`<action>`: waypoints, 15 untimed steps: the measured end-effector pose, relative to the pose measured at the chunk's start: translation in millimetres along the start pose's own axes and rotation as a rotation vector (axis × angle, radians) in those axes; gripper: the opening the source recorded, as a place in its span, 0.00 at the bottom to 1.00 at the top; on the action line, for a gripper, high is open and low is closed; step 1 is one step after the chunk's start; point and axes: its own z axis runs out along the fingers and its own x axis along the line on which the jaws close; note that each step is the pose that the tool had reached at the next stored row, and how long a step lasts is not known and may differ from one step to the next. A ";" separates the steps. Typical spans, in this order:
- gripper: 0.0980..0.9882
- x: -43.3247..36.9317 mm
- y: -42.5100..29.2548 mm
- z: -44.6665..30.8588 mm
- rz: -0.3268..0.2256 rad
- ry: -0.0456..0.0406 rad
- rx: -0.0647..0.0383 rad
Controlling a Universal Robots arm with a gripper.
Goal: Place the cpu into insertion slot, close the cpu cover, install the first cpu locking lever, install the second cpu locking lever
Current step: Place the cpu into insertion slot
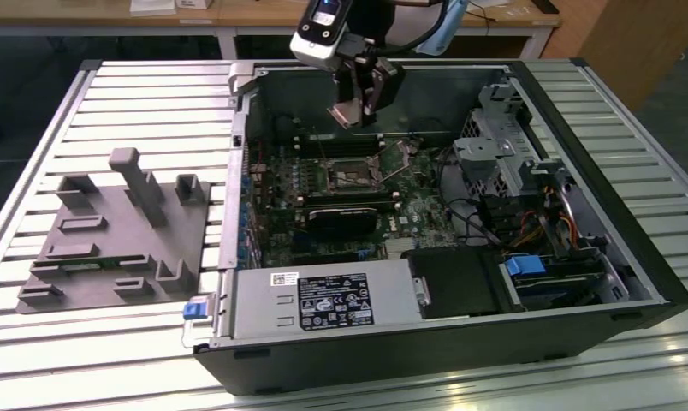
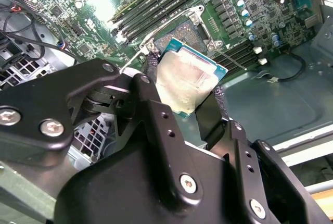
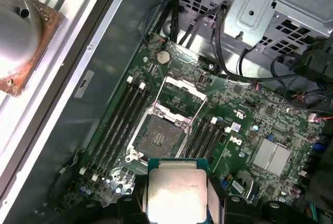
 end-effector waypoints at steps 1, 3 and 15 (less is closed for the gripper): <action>0.50 0.0 0.0 0.2 0.001 -0.0001 0.000; 0.50 0.0 0.0 0.7 0.004 -0.0003 0.000; 0.50 0.0 -0.3 3.4 0.021 -0.0016 0.000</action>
